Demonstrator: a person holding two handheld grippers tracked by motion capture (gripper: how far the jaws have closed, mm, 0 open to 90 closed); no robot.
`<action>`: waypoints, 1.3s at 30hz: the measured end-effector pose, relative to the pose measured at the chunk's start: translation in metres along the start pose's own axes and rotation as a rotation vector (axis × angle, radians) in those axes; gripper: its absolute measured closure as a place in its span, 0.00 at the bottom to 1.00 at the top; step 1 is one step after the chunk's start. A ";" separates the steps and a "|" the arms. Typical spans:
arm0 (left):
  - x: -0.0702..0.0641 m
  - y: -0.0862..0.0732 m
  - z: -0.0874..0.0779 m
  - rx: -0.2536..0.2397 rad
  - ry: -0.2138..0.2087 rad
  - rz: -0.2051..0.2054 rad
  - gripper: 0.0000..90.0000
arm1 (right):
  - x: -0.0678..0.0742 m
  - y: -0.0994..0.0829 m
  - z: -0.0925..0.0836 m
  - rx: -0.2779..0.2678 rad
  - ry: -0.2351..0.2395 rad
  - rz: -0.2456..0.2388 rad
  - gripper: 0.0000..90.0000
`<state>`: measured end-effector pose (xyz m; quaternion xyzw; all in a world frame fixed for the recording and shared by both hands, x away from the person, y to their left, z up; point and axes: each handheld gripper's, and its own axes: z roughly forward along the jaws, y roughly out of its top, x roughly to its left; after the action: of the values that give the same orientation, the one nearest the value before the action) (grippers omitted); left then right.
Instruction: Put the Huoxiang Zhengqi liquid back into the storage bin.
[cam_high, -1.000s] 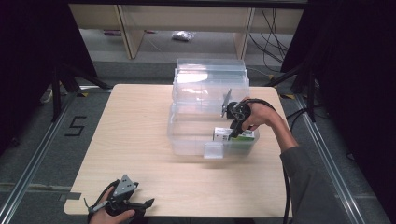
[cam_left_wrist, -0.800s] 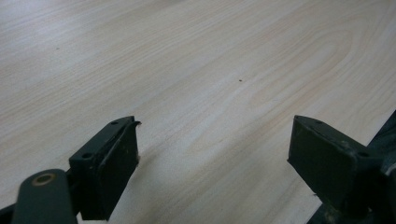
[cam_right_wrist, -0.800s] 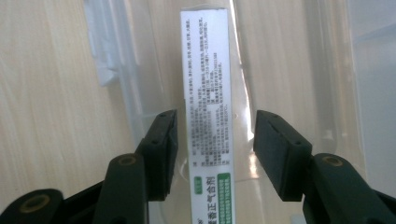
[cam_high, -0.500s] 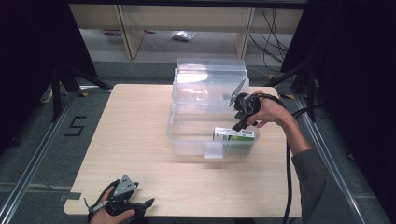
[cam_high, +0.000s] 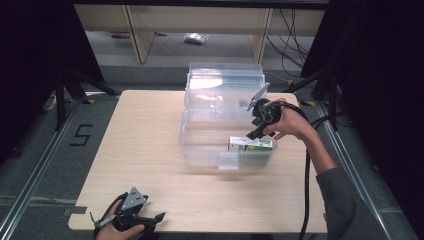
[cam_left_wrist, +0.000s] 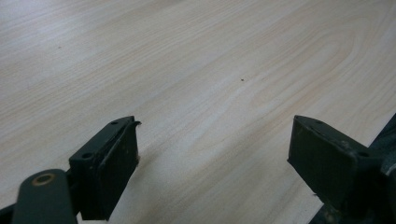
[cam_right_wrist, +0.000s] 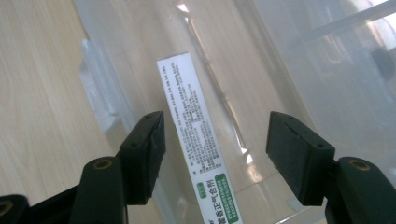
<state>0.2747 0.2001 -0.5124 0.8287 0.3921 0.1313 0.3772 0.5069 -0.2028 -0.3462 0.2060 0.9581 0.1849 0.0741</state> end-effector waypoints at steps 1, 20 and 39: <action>0.000 0.000 0.000 -0.001 0.000 0.003 0.17 | 0.000 -0.001 -0.002 -0.010 -0.004 0.020 0.43; 0.000 0.000 0.000 0.006 0.002 0.005 0.17 | 0.015 -0.010 -0.011 -0.065 -0.028 0.061 0.42; 0.000 0.000 0.000 0.000 0.002 -0.002 0.17 | 0.028 -0.037 -0.020 -0.230 -0.054 0.166 0.39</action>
<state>0.2748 0.2003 -0.5120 0.8282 0.3931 0.1317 0.3770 0.4641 -0.2287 -0.3440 0.2798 0.9079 0.2933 0.1072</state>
